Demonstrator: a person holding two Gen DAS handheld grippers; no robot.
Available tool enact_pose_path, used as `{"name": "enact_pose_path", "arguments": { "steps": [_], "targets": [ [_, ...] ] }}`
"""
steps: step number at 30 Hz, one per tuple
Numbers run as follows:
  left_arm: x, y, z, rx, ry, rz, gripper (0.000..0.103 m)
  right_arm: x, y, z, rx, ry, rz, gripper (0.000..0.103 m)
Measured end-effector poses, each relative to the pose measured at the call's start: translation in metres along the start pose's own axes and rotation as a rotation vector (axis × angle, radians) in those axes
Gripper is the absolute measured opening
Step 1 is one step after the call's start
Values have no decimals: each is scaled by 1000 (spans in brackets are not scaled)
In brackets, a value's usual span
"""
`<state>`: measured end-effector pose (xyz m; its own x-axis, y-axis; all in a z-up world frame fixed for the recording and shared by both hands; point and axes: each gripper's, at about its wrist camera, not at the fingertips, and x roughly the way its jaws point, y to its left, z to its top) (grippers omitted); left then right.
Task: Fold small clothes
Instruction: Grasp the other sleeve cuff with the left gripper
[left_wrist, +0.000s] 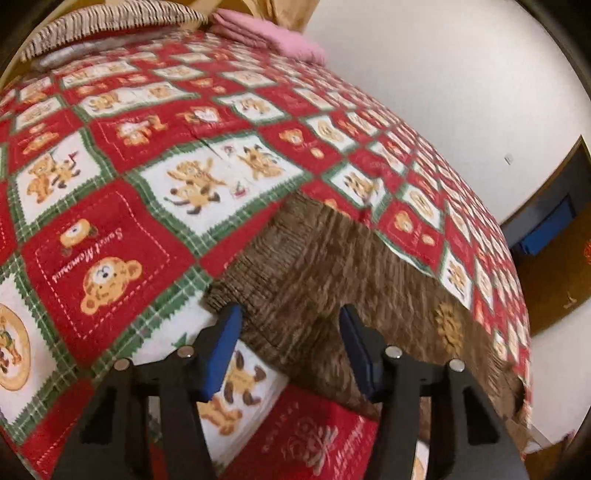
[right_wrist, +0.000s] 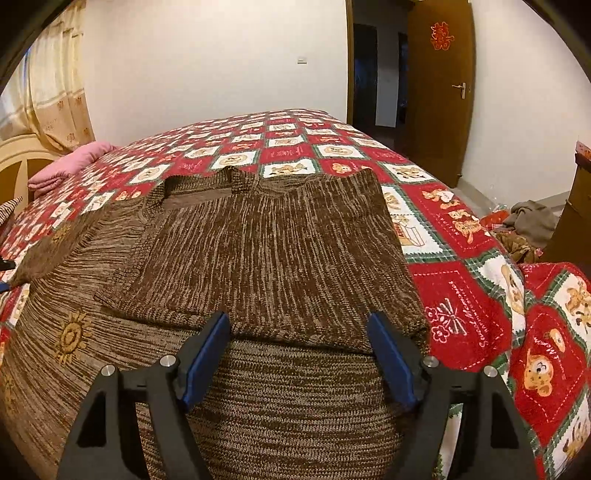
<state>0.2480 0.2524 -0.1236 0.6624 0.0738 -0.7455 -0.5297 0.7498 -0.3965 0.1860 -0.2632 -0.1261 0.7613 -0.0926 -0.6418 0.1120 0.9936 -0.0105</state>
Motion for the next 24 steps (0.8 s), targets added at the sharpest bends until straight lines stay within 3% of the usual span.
{"name": "enact_pose_path", "arguments": {
  "steps": [2,4,5,6,10,14,19,21,24],
  "targets": [
    [-1,-8,-7,35,-25,34,49,0,0,0,1,-1,2,78],
    [-2,-10,-11,68,-55,77,10,0,0,0,1,-1,2,78],
    [0,-9,-10,65,-48,53,1,0,1,0,2,-2,2,78],
    [2,-6,-8,54,-31,24,2,-1,1,0,1,-2,2,78],
    [0,-17,-2,103,-45,50,2,-1,1,0,0,-3,1,78],
    [-23,-60,-1,216,-129,19,2,-1,1,-1,2,-5,3,78],
    [-75,-149,-48,517,-264,-121,2,-1,0,-1,4,-8,6,78],
    [-83,-172,-72,593,-264,-163,2,-1,0,-1,4,-8,6,78],
    [-80,-183,-98,600,-185,-218,2,-1,0,-1,4,-8,6,78]
  ]
}}
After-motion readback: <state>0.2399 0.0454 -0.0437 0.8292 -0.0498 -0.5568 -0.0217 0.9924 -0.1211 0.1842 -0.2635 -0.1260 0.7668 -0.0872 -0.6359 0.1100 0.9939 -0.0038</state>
